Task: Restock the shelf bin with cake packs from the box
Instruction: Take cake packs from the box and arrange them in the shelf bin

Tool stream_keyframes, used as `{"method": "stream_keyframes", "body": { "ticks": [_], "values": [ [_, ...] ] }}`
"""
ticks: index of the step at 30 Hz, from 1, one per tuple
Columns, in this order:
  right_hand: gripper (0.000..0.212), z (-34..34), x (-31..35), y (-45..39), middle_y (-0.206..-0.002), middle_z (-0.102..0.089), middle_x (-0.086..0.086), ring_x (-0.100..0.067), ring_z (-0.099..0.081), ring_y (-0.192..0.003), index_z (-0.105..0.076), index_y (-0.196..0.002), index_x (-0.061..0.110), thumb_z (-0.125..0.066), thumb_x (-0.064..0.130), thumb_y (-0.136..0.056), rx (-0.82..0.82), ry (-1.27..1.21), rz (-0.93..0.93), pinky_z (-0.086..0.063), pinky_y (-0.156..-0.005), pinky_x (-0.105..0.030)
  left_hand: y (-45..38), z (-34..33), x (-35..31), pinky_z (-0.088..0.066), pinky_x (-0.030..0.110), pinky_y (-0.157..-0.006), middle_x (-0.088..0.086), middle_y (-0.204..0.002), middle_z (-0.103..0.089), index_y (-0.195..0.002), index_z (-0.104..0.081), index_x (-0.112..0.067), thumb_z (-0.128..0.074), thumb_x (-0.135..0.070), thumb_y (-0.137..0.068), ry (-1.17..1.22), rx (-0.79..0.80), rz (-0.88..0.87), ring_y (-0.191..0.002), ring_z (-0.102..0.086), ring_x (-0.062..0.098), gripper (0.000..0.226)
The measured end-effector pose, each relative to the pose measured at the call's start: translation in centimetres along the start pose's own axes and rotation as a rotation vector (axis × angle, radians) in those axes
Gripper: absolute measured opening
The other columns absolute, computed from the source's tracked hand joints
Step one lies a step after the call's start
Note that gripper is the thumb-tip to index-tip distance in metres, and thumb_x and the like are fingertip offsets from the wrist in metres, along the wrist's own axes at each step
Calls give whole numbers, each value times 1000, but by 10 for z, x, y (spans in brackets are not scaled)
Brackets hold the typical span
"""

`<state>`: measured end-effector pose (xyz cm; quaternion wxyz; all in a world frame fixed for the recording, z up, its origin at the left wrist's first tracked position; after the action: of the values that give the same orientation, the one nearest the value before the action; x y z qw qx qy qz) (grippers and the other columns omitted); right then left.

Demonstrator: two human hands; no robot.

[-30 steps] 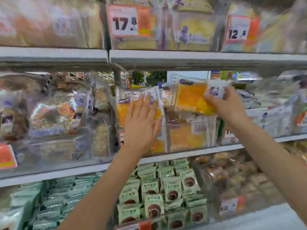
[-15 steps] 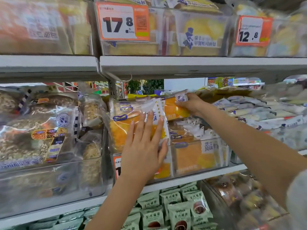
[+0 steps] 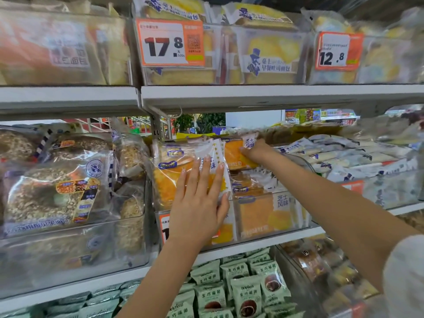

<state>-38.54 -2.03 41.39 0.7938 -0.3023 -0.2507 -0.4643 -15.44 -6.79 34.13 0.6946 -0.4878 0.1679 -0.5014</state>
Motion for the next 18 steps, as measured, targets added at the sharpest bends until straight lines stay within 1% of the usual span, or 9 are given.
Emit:
{"method": "stream_keyframes", "body": {
  "ticks": [3,5,6,8,11,13,15,16,18],
  "values": [
    [76,11,4,19,-147,-33,-21,-38,-40,-131,-15,-146,-1,-47,46,-95,-22,-54,-22,-40,-103,-45,-1,5,-1,-21,47,-114,17,-150,-35,-144,-41,-12,-21,-39,-99,-11,-12,-34,-142,-25,31,56],
    [64,26,5,37,-140,-40,-22,-38,-49,-121,-20,-142,0,-45,38,-97,-114,-155,20,-45,-97,-45,1,8,-4,-18,47,-115,18,-152,-31,-144,-40,-10,-23,-36,-100,-51,-28,-138,-143,-21,29,54],
    [56,34,6,50,-134,-45,-21,-36,-53,-115,-26,-138,-1,-45,33,-98,-171,-215,80,-48,-92,-44,6,8,-7,-17,47,-116,18,-151,-31,-144,-40,-9,-25,-34,-100,-72,-42,-214,-143,-22,29,53],
    [35,50,1,90,-119,-51,-15,-27,-55,-104,-38,-125,1,-44,24,-99,-288,-340,243,-48,-84,-35,29,9,-16,-16,48,-116,17,-151,-32,-144,-39,-8,-26,-31,-100,-39,-79,-338,-142,-25,29,51],
    [17,54,-24,166,-103,-50,0,-9,-50,-90,-44,-113,9,-45,16,-98,-396,-450,450,-41,-74,-14,93,13,-39,-24,48,-113,17,-143,-43,-137,-42,-7,-28,-27,-99,148,-91,-400,-135,-35,31,45],
    [10,36,-53,215,-97,-51,6,-3,-51,-86,-47,-108,14,-45,15,-98,-356,-472,486,-41,-73,-9,144,11,-62,-32,44,-108,16,-132,-56,-127,-47,-8,-42,-24,-92,243,-33,-427,-126,-42,30,40],
    [7,4,-90,259,-95,-55,7,-3,-53,-83,-49,-104,17,-47,15,-98,-267,-459,464,-41,-70,-11,196,6,-86,-39,41,-100,12,-119,-64,-118,-49,-10,-48,-22,-84,332,92,-401,-118,-46,26,36],
    [7,-19,-112,281,-92,-57,6,-5,-54,-80,-50,-101,19,-48,14,-97,-221,-454,420,-42,-68,-13,222,2,-97,-41,38,-96,10,-114,-66,-113,-51,-11,-47,-20,-80,380,155,-364,-113,-47,25,34],
    [13,-77,-162,327,-85,-57,4,-11,-56,-75,-50,-94,23,-49,9,-96,-88,-466,235,-44,-69,-19,273,-6,-117,-38,33,-92,6,-104,-69,-108,-54,-13,-43,-19,-74,443,320,-273,-106,-50,22,36]
  ]
}}
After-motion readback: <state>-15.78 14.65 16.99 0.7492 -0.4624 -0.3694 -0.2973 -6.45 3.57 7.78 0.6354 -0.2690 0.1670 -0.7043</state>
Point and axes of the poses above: each hand's wrist, its own y-axis away from the middle knuckle, its own z-axis out of the back of the hand, x = y × z, the point moved 4 cm from there along -y, towards the middle knuckle
